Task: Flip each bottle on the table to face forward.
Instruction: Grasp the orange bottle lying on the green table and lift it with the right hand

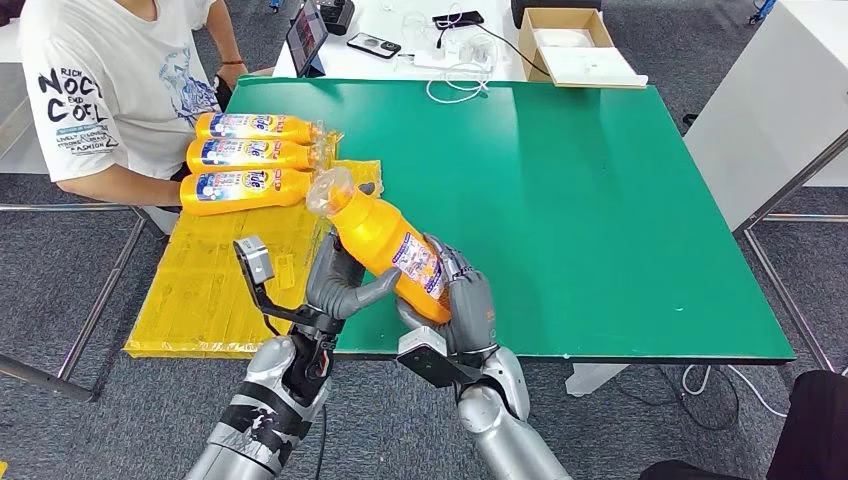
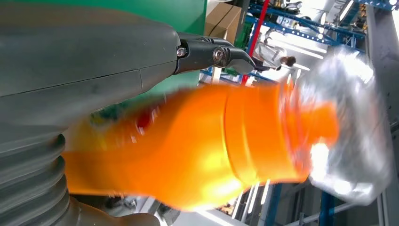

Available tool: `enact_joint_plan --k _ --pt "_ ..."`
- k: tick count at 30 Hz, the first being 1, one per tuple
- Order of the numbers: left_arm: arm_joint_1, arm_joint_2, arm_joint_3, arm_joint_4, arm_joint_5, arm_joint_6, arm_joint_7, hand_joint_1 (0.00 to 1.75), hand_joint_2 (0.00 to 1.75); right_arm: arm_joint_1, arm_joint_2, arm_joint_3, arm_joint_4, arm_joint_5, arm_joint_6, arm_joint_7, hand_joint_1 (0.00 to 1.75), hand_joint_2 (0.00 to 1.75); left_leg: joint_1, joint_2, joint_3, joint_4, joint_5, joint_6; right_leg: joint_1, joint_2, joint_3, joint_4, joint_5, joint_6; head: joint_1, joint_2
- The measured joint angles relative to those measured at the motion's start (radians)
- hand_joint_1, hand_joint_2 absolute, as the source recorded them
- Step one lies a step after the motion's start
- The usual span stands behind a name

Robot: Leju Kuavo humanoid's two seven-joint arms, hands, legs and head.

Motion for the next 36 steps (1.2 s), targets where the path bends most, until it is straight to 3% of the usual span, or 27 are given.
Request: enact_joint_plan --k 11,20,36 --pt "-0.001 0.000 -0.040 0.010 -0.002 -0.037 0.000 0.00 1.75 -0.114 0.030 0.023 0.129 -0.015 0.009 0.061 1.75 1.75 0.000 0.000 0.000 0.000 0.000 0.000 0.000 0.000 0.000 0.000 0.000 0.000 0.000 0.000" --pt "-0.038 0.000 -0.052 0.090 -0.050 -0.002 0.010 0.00 1.75 -0.188 0.044 0.060 0.243 0.052 0.014 0.104 1.75 1.75 0.000 0.000 0.000 0.000 0.000 0.000 0.000 0.000 0.000 0.000 0.000 0.000 0.000 0.000" --pt "-0.044 0.000 -0.038 0.172 0.003 0.070 0.025 0.00 1.75 -0.241 0.044 0.133 0.383 0.089 0.052 0.136 1.75 1.75 0.000 0.000 0.000 0.000 0.000 0.000 0.000 0.000 -0.001 0.000 0.000 0.000 0.000 0.000"
